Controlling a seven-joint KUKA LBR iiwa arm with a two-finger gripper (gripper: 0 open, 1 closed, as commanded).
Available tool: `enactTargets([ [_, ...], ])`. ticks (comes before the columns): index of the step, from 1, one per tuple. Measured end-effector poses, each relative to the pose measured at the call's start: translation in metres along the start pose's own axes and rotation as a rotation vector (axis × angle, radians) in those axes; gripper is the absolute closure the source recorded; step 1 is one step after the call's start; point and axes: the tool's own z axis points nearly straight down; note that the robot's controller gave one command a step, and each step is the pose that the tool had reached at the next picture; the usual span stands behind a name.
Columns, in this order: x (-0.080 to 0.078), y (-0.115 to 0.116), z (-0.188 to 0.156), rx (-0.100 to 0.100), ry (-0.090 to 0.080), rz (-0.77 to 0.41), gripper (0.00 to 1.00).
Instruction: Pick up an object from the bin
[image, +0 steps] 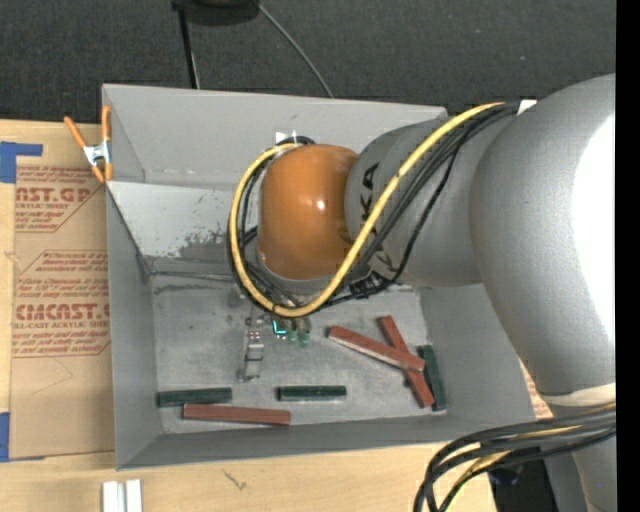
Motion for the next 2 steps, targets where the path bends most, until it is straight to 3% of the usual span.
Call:
enactTargets([
  [1, -0.002, -0.001, -0.004, -0.001, -0.007, 0.001, 0.00],
  [2, 0.020, 0.011, 0.008, 0.000, -0.010, -0.053, 0.00],
])
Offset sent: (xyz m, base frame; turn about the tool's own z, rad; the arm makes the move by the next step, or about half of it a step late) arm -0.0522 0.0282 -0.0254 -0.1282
